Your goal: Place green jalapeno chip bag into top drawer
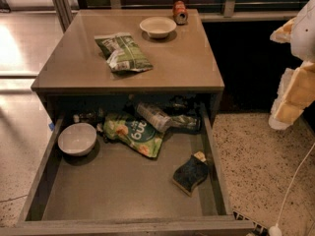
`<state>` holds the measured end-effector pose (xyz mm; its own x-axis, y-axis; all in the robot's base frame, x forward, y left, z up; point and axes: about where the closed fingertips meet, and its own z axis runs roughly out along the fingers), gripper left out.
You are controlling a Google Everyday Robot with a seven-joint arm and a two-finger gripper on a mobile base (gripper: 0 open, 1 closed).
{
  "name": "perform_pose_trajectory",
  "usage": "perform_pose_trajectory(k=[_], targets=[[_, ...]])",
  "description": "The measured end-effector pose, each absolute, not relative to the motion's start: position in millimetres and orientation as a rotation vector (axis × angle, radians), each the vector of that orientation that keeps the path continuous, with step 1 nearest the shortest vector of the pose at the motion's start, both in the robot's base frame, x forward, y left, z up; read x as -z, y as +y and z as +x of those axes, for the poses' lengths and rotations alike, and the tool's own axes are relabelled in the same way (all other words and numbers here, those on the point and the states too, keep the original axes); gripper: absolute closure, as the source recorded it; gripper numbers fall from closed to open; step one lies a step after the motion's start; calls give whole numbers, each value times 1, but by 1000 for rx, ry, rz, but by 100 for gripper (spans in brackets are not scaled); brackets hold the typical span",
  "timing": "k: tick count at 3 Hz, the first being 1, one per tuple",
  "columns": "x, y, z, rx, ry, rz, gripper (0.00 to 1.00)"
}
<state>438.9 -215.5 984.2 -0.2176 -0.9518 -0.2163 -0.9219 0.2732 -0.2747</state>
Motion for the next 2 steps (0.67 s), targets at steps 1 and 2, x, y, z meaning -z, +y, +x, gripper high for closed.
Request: perform_pose_trajectory(k=[1, 2], targets=[[-985, -216, 439, 123, 2210, -1703, 0], [-979, -208, 464, 131, 2191, -1715, 0]])
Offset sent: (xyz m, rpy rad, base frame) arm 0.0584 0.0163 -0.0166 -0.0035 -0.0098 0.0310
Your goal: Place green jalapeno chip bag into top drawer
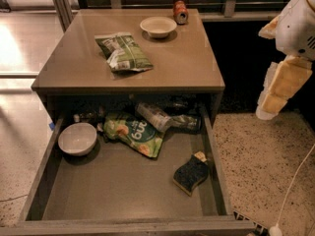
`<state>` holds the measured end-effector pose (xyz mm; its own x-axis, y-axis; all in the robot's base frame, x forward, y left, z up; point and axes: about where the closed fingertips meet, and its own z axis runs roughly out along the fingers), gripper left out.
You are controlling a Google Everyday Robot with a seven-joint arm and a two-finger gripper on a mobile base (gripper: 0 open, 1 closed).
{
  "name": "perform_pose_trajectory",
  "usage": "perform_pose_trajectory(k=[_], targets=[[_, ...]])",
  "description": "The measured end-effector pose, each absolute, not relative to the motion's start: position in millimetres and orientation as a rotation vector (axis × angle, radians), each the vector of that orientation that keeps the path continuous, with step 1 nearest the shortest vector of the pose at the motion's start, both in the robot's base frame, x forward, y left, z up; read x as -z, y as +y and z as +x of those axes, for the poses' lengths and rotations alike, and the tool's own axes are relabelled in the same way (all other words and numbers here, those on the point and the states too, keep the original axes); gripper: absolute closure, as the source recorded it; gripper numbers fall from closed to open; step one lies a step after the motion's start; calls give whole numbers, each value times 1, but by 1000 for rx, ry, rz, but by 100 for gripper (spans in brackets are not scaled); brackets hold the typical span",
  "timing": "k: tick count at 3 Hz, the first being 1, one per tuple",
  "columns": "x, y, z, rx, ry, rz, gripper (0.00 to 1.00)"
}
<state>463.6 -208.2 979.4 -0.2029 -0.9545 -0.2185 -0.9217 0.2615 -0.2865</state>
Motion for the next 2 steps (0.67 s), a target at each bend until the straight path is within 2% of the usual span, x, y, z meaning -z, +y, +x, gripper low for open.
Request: perform_pose_trajectory(k=[2], targets=[[-955, -168, 523, 119, 2153, -1791, 0]])
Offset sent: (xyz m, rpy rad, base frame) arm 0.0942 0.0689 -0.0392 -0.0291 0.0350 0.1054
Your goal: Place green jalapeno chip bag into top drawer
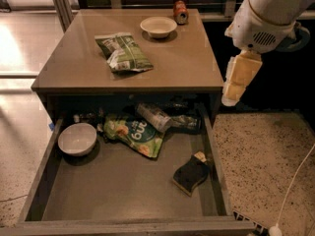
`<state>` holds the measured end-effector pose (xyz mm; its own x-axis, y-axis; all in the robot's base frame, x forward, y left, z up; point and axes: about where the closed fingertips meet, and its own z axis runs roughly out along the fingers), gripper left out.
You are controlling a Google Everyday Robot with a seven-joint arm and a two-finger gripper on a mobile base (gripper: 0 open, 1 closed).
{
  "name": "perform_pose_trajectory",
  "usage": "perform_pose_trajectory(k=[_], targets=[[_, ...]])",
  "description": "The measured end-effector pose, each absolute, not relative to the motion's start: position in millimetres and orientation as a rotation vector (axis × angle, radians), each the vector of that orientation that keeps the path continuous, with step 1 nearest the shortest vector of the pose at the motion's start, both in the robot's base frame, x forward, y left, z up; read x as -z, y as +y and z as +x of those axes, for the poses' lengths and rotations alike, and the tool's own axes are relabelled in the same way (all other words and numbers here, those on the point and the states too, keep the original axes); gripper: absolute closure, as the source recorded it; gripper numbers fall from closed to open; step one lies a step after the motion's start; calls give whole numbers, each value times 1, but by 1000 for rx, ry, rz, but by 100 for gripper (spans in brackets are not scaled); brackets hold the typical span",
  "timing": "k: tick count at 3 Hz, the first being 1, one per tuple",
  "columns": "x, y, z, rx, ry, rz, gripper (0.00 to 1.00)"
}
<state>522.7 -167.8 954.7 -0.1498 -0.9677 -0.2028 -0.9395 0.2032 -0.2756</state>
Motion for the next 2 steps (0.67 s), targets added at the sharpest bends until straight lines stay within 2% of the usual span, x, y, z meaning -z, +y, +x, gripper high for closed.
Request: perform_pose_trajectory(k=[1, 2], targets=[[-946, -134, 547, 115, 2115, -1840, 0], [-948, -132, 550, 107, 2098, -1834, 0]])
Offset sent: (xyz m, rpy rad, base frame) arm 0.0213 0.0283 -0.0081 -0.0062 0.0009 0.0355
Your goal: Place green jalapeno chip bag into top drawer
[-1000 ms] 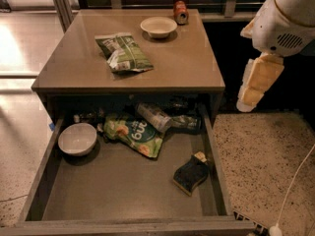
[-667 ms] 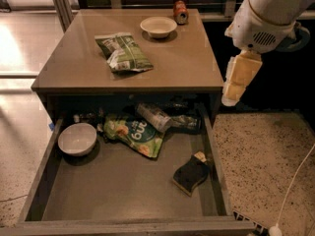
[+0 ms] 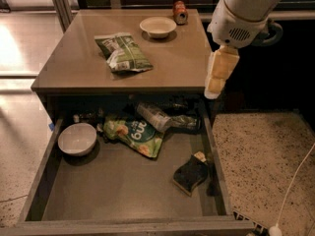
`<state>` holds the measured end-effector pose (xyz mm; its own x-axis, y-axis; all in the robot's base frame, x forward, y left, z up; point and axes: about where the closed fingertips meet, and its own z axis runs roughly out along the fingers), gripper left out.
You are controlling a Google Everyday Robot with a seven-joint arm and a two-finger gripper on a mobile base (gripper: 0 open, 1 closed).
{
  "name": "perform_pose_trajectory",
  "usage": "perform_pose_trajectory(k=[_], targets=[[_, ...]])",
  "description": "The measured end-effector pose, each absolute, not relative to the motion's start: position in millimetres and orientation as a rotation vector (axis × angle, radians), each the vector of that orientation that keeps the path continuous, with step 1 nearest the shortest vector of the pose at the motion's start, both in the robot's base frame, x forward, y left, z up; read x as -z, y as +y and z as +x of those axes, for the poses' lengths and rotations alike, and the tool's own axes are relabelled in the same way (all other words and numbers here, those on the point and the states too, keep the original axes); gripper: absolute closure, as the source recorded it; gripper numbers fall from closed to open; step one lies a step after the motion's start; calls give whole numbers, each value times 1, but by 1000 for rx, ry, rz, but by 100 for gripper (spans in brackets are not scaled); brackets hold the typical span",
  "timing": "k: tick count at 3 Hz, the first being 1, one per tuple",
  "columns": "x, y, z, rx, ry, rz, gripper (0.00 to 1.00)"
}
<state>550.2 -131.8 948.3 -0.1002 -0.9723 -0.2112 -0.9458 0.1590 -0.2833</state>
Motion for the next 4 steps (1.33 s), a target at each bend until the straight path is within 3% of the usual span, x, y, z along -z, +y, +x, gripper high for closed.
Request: perform_pose_trajectory(k=[3, 4], targets=[[-964, -98, 588, -8, 1962, -1824, 0], [-956, -99, 590, -155, 1963, -1797, 0]])
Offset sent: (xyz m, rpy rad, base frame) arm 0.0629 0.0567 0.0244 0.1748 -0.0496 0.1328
